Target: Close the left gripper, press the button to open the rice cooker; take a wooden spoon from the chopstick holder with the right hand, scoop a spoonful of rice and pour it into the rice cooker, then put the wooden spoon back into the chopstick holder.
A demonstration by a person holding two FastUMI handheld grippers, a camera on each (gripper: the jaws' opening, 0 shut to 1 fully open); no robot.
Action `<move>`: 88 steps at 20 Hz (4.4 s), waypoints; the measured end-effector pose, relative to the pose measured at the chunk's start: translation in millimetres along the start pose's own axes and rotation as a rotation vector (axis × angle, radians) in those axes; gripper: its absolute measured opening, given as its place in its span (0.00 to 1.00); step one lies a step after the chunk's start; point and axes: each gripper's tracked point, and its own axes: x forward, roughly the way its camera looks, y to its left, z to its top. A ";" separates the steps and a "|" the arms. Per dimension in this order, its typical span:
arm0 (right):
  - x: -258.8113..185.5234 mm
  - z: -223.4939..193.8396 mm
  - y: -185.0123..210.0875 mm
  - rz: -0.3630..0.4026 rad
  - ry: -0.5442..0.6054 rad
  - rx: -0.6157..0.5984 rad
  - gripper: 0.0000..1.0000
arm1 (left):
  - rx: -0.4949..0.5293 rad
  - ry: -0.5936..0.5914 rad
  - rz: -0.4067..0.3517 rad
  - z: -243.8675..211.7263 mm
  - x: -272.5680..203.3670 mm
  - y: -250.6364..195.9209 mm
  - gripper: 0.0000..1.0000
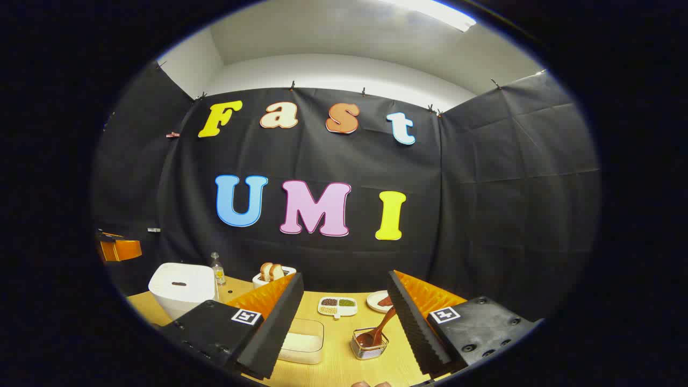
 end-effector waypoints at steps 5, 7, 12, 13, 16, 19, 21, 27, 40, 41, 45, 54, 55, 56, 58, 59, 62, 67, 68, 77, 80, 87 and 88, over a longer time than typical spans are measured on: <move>5.0 -15.7 -2.0 0.021 0.039 -0.001 0.98 | -0.003 0.009 0.026 -6.6 6.0 -0.6 0.96; 6.8 -21.6 -5.6 0.024 0.059 0.003 0.98 | -0.011 0.020 0.023 -8.4 7.3 -2.9 0.96; 14.9 -28.0 -18.0 0.014 0.078 0.014 0.98 | -0.068 0.038 0.031 -18.0 13.4 -3.9 0.95; 15.5 -28.7 -19.5 0.012 0.079 0.019 0.98 | -0.079 0.051 0.038 -25.2 15.5 -2.5 0.95; 16.4 -34.8 -24.3 0.009 0.096 0.023 0.98 | -0.109 0.086 0.053 -38.8 15.3 -0.4 0.96; 14.4 -40.6 -31.8 0.003 0.111 0.027 0.98 | -0.098 0.083 0.081 -38.0 18.7 5.3 0.96; 15.4 -44.9 -38.1 -0.002 0.120 0.021 0.98 | -0.098 0.075 0.083 -32.4 23.2 4.2 0.96; 27.3 -49.1 -55.7 -0.012 0.131 0.033 0.98 | -0.044 0.057 0.103 -14.9 47.2 14.8 0.96; 61.8 -72.1 -96.4 -0.015 0.176 0.068 0.98 | -0.144 0.380 0.095 -84.8 164.7 57.4 0.28; 64.4 -76.6 -101.0 -0.019 0.184 0.075 0.98 | -0.142 0.411 0.127 -94.7 171.6 67.6 0.23; 75.7 -93.7 -116.4 -0.026 0.212 0.084 0.98 | -0.157 0.448 0.125 -111.1 193.8 75.5 0.07; 100.2 -124.0 -131.4 0.001 0.262 0.095 0.98 | -0.156 0.525 0.183 -135.8 206.3 81.5 0.07; 102.0 -125.1 -131.1 0.006 0.265 0.096 0.98 | -0.154 0.538 0.189 -138.1 205.4 81.7 0.07; 102.4 -126.6 -130.2 0.012 0.265 0.097 0.98 | -0.147 0.538 0.194 -137.4 206.0 81.9 0.07; 103.8 -130.4 -129.1 0.022 0.267 0.101 0.98 | -0.147 0.545 0.205 -142.0 210.7 81.9 0.07; 104.2 -132.6 -129.0 0.026 0.272 0.102 0.98 | -0.156 0.556 0.215 -145.2 207.2 80.2 0.07; 104.0 -137.7 -136.6 0.019 0.274 0.103 0.98 | -0.165 0.543 0.226 -140.0 209.3 81.8 0.07; 103.8 -148.9 -156.5 -0.023 0.303 0.130 0.98 | -0.079 0.361 0.268 -75.3 207.1 86.4 0.07; 103.0 -150.9 -160.7 -0.032 0.308 0.135 0.98 | -0.046 0.309 0.284 -51.5 207.0 90.3 0.07; 116.2 -159.0 -161.4 -0.020 0.311 0.128 0.98 | 0.068 0.011 0.325 61.4 159.1 55.3 0.06; 122.2 -165.5 -148.1 0.020 0.325 0.153 0.97 | 0.038 0.025 0.308 46.1 131.7 34.2 0.08; 137.3 -200.9 -127.8 0.074 0.431 0.186 0.98 | -0.001 0.133 0.256 -22.0 105.5 -4.9 0.15; 140.2 -208.8 -125.1 0.078 0.458 0.206 0.98 | 0.017 0.144 0.248 -30.6 104.0 -9.7 0.21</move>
